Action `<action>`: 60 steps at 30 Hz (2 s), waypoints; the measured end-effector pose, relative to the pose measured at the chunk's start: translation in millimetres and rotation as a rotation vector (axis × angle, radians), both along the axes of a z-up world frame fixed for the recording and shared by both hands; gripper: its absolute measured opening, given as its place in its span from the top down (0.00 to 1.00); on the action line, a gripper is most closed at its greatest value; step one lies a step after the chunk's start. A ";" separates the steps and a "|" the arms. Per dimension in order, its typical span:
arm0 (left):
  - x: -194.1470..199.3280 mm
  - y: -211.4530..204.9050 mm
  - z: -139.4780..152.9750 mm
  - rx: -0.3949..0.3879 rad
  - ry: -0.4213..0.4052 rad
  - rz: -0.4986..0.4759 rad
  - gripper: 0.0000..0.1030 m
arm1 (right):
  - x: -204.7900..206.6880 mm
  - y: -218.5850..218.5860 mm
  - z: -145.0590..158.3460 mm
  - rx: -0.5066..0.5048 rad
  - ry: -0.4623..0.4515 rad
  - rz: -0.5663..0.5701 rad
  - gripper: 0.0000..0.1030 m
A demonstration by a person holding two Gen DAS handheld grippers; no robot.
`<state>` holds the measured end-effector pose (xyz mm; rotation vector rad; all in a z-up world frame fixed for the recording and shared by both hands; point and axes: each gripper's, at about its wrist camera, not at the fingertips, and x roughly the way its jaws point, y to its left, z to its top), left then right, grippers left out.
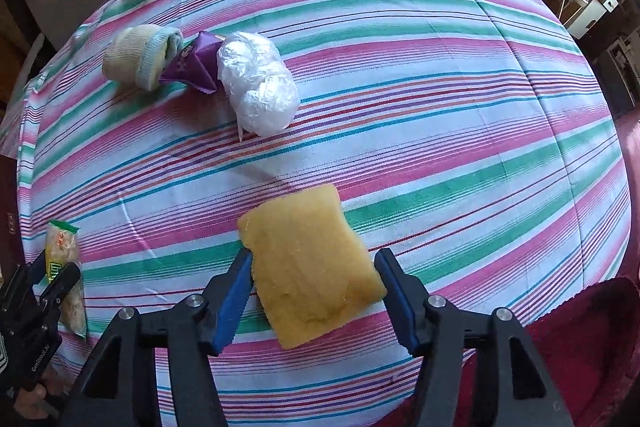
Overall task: Organize objects
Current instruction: 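Grasp the yellow sponge with the right gripper while the left gripper holds the WEIDAN packet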
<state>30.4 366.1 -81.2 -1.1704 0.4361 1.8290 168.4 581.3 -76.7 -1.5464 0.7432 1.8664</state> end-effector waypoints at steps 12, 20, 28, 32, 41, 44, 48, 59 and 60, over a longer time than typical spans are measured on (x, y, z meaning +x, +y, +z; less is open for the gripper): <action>1.9 -7.2 0.0 0.018 0.016 -0.004 0.59 | 21.7 13.5 -2.8 -0.065 0.087 -0.085 0.40; 3.9 -9.6 -0.1 0.023 0.028 -0.004 0.59 | 30.4 19.0 -1.9 -0.069 0.132 -0.124 0.41; 4.5 -10.2 -1.0 0.031 0.032 -0.003 0.59 | 79.2 42.1 40.2 -0.085 0.603 -0.259 0.43; 4.5 -10.5 -0.8 0.031 0.034 -0.003 0.59 | 85.1 51.2 46.3 -0.135 0.665 -0.340 0.43; 4.6 -12.4 -0.7 0.036 0.034 0.002 0.59 | 64.5 31.6 32.1 -0.086 0.502 -0.284 0.43; 2.4 -15.1 -0.5 0.049 0.015 0.007 0.60 | 46.9 27.7 25.4 -0.083 0.427 -0.250 0.43; 3.5 -19.1 0.4 0.056 0.007 0.008 0.61 | 39.5 24.0 15.9 -0.104 0.356 -0.211 0.43; 13.7 -29.8 4.5 0.060 -0.002 0.003 0.64 | 35.9 23.1 12.3 -0.116 0.328 -0.194 0.43; 14.0 -31.1 4.9 0.062 -0.007 0.005 0.64 | 35.9 23.1 12.3 -0.116 0.326 -0.194 0.43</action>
